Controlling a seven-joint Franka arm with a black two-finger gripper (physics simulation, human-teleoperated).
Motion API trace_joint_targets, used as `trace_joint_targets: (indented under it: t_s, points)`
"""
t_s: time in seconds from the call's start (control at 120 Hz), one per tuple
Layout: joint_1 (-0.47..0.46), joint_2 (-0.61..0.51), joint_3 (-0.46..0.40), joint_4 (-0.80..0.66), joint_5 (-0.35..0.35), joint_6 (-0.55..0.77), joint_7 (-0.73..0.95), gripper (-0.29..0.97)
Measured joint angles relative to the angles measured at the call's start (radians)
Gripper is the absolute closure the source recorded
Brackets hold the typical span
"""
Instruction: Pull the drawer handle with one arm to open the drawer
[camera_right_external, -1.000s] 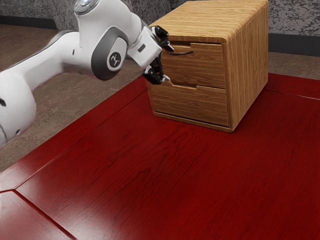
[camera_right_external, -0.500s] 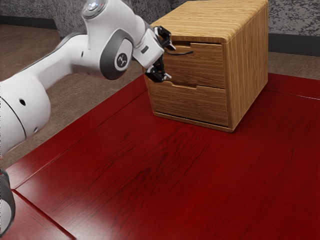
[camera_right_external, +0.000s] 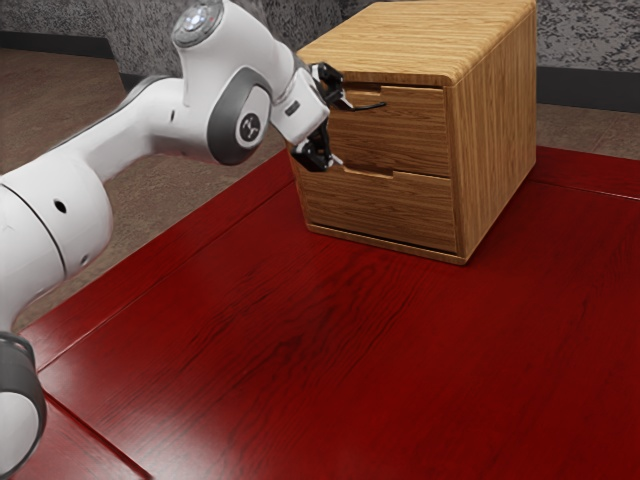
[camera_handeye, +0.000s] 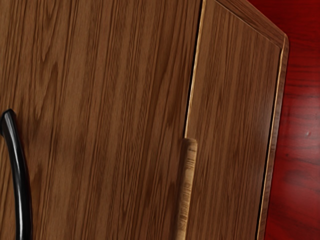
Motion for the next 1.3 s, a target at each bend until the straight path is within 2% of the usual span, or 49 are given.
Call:
trace_joint_targets:
  t_s: [0.683,0.858,1.017,1.083,1.233,1.3]
  points:
    - [0.003,-0.035,0.0,-0.036,-0.022,-0.005,0.012,0.0]
    - [0.003,-0.007,0.0,-0.007,-0.026,-0.002,0.013,0.0]
    - [0.002,0.014,0.0,-0.005,-0.025,0.003,0.014,-0.05]
    - [0.002,0.013,0.001,-0.009,-0.028,0.003,0.015,-0.01]
    - [0.003,-0.046,0.001,-0.072,-0.029,0.002,0.015,0.06]
    - [0.003,-0.083,0.001,-0.12,-0.029,0.004,0.014,0.04]
